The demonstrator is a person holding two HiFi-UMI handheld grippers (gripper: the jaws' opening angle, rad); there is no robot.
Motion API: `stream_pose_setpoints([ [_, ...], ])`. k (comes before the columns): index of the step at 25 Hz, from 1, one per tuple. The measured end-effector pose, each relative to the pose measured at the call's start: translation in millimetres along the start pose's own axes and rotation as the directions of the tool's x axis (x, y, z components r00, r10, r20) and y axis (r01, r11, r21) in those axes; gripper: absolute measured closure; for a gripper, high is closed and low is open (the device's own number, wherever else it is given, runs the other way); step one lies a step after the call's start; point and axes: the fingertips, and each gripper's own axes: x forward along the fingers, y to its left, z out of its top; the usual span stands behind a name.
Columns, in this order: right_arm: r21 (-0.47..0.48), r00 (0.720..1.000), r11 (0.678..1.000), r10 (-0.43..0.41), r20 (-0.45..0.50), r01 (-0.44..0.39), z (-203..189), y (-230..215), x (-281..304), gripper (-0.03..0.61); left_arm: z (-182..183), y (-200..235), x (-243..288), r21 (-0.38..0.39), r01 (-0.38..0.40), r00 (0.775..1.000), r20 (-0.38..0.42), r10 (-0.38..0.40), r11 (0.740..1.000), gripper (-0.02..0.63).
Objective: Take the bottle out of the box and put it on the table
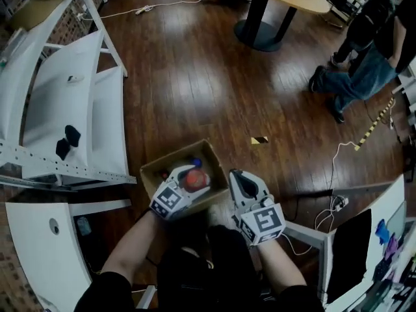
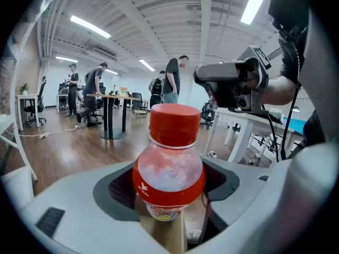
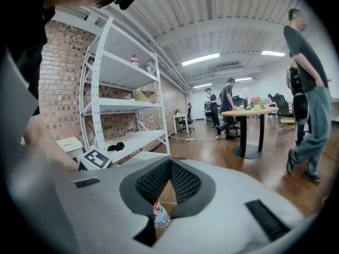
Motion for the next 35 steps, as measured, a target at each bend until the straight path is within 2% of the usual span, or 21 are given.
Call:
stream_pose_setpoints([
  [3, -0.059, 1.000, 0.998, 0.010, 0.009, -0.010, 63, 14, -32, 0.574, 87, -21, -29, 0.038, -0.006, 1.000, 0.026, 0.005, 0.999, 0.287],
  [7, -0.060, 0.998, 0.997, 0.041, 0.054, -0.038, 144, 42, -83, 0.574, 181, -56, -81, 0.010, -0.013, 0.999, 0.045, 0.013, 1.000, 0.287],
  [12, -0.122, 0.980, 0.984, 0.144, 0.134, -0.128, 227, 67, -108, 0.574, 280, -68, -146, 0.020, -0.105, 0.989, 0.110, 0.103, 0.994, 0.288],
  [16, -0.176, 0.949, 0.954, 0.273, 0.158, -0.245, 264, 100, -89, 0.574, 317, -54, -195, 0.039, -0.241, 0.960, 0.154, 0.232, 0.970, 0.288],
  [20, -0.248, 0.900, 0.893, 0.414, 0.132, -0.375, 275, 144, -67, 0.574, 317, -46, -236, 0.014, -0.362, 0.920, 0.167, 0.355, 0.932, 0.288],
  [22, -0.269, 0.869, 0.857, 0.482, 0.116, -0.439, 279, 168, -53, 0.574, 314, -41, -259, -0.010, -0.425, 0.892, 0.164, 0.421, 0.905, 0.288],
  [23, -0.280, 0.846, 0.832, 0.522, 0.104, -0.479, 281, 183, -46, 0.574, 311, -39, -272, -0.025, -0.463, 0.873, 0.159, 0.461, 0.886, 0.288],
  [25, -0.302, 0.784, 0.763, 0.616, 0.071, -0.572, 283, 218, -32, 0.574, 301, -36, -305, -0.060, -0.550, 0.822, 0.140, 0.553, 0.833, 0.288],
  [29, -0.323, 0.642, 0.608, 0.766, 0.001, -0.725, 276, 288, -13, 0.574, 278, -40, -370, -0.133, -0.698, 0.696, 0.105, 0.710, 0.704, 0.288],
  [31, -0.327, 0.564, 0.522, 0.825, -0.043, -0.788, 266, 321, -9, 0.574, 266, -48, -402, -0.175, -0.765, 0.615, 0.085, 0.784, 0.620, 0.288],
  [35, -0.332, 0.385, 0.322, 0.912, -0.142, -0.887, 245, 398, -19, 0.574, 242, -79, -472, -0.245, -0.876, 0.420, 0.040, 0.907, 0.416, 0.288],
])
